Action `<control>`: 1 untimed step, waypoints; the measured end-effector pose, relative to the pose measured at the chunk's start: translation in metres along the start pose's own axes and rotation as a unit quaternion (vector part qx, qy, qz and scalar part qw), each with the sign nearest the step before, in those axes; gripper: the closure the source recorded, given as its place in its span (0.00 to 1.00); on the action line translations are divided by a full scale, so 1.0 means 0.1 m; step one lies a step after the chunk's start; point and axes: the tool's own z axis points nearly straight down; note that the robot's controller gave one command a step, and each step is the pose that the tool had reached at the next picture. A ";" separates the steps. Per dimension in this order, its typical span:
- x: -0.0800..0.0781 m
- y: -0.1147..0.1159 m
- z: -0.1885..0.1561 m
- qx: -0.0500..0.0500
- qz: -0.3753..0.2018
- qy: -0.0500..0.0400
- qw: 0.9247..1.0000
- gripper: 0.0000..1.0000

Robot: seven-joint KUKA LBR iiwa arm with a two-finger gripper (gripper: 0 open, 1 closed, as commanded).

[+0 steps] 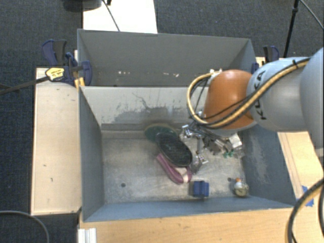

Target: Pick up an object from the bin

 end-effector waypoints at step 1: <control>-0.17 0.41 -0.08 0.000 0.079 0.001 0.997 0.00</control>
Offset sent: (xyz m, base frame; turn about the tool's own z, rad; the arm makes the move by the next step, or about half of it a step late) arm 0.0019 0.0432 0.0077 0.1595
